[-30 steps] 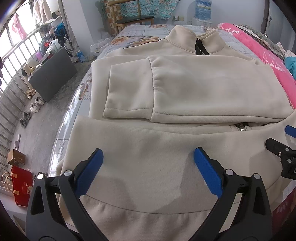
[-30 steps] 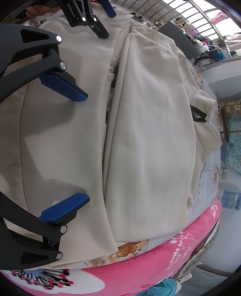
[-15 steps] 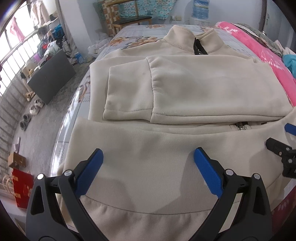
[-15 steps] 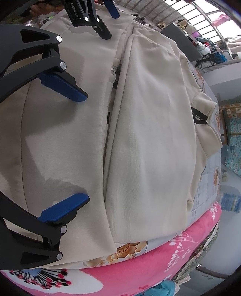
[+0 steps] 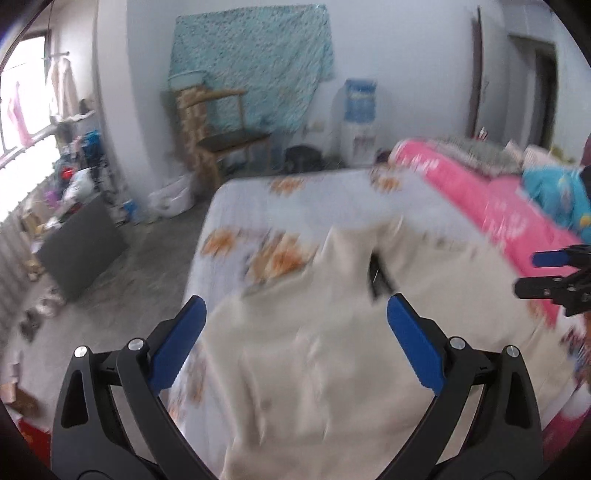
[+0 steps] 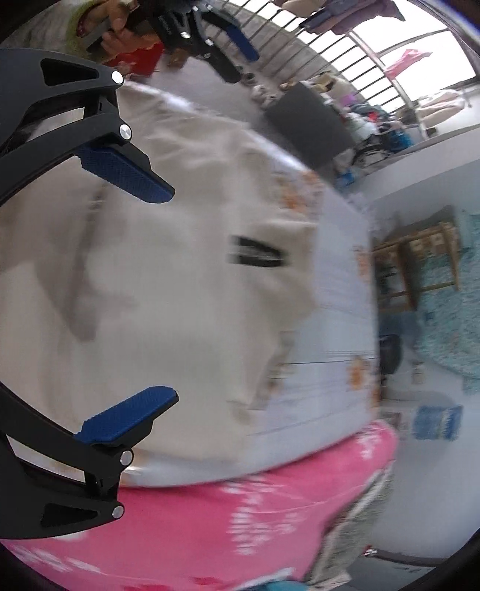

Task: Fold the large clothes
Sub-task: 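Close both tools on the folded hem and lift it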

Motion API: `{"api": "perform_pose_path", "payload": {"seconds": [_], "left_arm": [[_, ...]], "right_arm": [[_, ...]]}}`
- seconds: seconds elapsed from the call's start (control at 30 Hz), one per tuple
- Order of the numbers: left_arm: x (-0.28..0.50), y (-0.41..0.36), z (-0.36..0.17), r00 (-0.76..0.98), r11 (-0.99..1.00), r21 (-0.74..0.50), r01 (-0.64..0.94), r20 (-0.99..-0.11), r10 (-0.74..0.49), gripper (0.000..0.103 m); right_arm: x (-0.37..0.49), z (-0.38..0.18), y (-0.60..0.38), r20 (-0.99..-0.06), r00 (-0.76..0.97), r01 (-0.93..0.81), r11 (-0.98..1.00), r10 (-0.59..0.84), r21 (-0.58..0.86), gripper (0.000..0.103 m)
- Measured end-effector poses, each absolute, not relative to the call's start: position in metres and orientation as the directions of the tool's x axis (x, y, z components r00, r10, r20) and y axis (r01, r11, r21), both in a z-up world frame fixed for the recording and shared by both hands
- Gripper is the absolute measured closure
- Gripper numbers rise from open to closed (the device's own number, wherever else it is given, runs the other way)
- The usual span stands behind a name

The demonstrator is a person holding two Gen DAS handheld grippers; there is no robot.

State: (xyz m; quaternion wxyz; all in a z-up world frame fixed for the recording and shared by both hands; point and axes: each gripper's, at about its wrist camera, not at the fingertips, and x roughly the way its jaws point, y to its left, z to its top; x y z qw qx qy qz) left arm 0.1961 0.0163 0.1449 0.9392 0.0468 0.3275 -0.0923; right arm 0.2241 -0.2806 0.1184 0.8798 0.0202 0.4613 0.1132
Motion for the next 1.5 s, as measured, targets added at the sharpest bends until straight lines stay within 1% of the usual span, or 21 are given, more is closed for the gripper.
{"api": "perform_pose_path", "payload": {"seconds": [0.03, 0.13, 0.2, 0.23, 0.3, 0.4, 0.43, 0.47, 0.5, 0.53, 0.57, 0.6, 0.63, 0.67, 0.7, 0.77, 0.93, 1.1, 1.2, 1.37, 1.5], "left_arm": [[0.210, 0.011, 0.147, 0.765, 0.977, 0.012, 0.213, -0.623, -0.160, 0.008], [0.266, -0.002, 0.142, 0.719, 0.968, -0.080, 0.239, -0.656, -0.231, 0.010], [0.305, -0.013, 0.132, 0.681, 0.961, -0.131, 0.243, -0.682, -0.265, 0.016], [0.322, -0.019, 0.126, 0.668, 0.962, -0.141, 0.235, -0.696, -0.265, 0.022], [0.347, -0.029, 0.112, 0.639, 0.961, -0.150, 0.232, -0.722, -0.267, 0.026], [0.380, -0.045, 0.087, 0.576, 0.959, -0.158, 0.235, -0.772, -0.268, 0.034], [0.390, -0.051, 0.077, 0.558, 0.963, -0.146, 0.226, -0.791, -0.251, 0.040], [0.394, -0.053, 0.070, 0.546, 0.965, -0.138, 0.224, -0.802, -0.241, 0.048], [0.399, -0.057, 0.063, 0.531, 0.965, -0.129, 0.226, -0.815, -0.234, 0.052], [0.401, -0.059, 0.058, 0.522, 0.966, -0.126, 0.224, -0.822, -0.229, 0.064], [0.403, -0.060, 0.055, 0.515, 0.964, -0.134, 0.228, -0.824, -0.236, 0.079], [0.402, -0.060, 0.054, 0.511, 0.960, -0.146, 0.238, -0.822, -0.252, 0.087], [0.400, -0.060, 0.054, 0.516, 0.959, -0.143, 0.245, -0.819, -0.253, 0.097], [0.395, -0.060, 0.058, 0.529, 0.957, -0.133, 0.258, -0.809, -0.255, 0.101], [0.392, -0.059, 0.061, 0.540, 0.954, -0.129, 0.272, -0.800, -0.262, 0.103], [0.377, -0.060, 0.075, 0.566, 0.944, -0.121, 0.308, -0.774, -0.284, 0.103], [0.330, -0.063, 0.111, 0.621, 0.919, -0.085, 0.385, -0.712, -0.326, 0.103], [0.287, -0.061, 0.125, 0.643, 0.903, -0.039, 0.428, -0.689, -0.334, 0.103], [0.278, -0.049, 0.130, 0.649, 0.908, -0.074, 0.413, -0.676, -0.350, 0.103], [0.280, -0.021, 0.137, 0.664, 0.910, -0.193, 0.367, -0.630, -0.402, 0.103], [0.297, -0.022, 0.121, 0.624, 0.908, -0.248, 0.338, -0.663, -0.413, 0.103]], "right_arm": [[0.245, 0.129, -0.282, -0.789, 0.564, -0.194, 0.968, 0.243, 0.160, 0.006], [0.300, 0.134, -0.282, -0.786, 0.551, -0.191, 0.959, 0.281, 0.209, 0.006], [0.333, 0.129, -0.281, -0.796, 0.533, -0.175, 0.957, 0.289, 0.230, 0.007], [0.357, 0.122, -0.280, -0.806, 0.521, -0.159, 0.959, 0.282, 0.233, 0.007], [0.382, 0.110, -0.279, -0.821, 0.502, -0.138, 0.962, 0.273, 0.235, 0.011], [0.419, 0.083, -0.276, -0.848, 0.440, -0.111, 0.955, 0.295, 0.275, 0.022], [0.427, 0.077, -0.275, -0.854, 0.426, -0.108, 0.954, 0.300, 0.281, 0.024], [0.433, 0.070, -0.275, -0.860, 0.414, -0.101, 0.954, 0.300, 0.284, 0.030], [0.440, 0.061, -0.274, -0.866, 0.396, -0.098, 0.952, 0.305, 0.290, 0.037], [0.441, 0.056, -0.273, -0.868, 0.386, -0.100, 0.949, 0.314, 0.299, 0.040], [0.444, 0.051, -0.272, -0.870, 0.375, -0.102, 0.947, 0.320, 0.304, 0.050], [0.445, 0.049, -0.270, -0.872, 0.369, -0.103, 0.946, 0.323, 0.307, 0.061], [0.445, 0.046, -0.270, -0.871, 0.360, -0.110, 0.942, 0.335, 0.317, 0.067], [0.443, 0.045, -0.270, -0.865, 0.357, -0.120, 0.936, 0.352, 0.331, 0.079], [0.440, 0.047, -0.270, -0.861, 0.359, -0.130, 0.933, 0.361, 0.337, 0.088], [0.429, 0.056, -0.268, -0.857, 0.372, -0.156, 0.934, 0.356, 0.320, 0.091], [0.388, 0.083, -0.263, -0.845, 0.416, -0.234, 0.937, 0.336, 0.257, 0.093], [0.333, 0.091, -0.260, -0.851, 0.432, -0.308, 0.936, 0.299, 0.172, 0.095], [0.308, 0.080, -0.261, -0.862, 0.428, -0.318, 0.938, 0.273, 0.139, 0.096], [0.277, 0.062, -0.264, -0.880, 0.411, -0.337, 0.937, 0.238, 0.097, 0.098], [0.265, 0.038, -0.266, -0.907, 0.388, -0.347, 0.938, 0.164, 0.021, 0.099]]}}
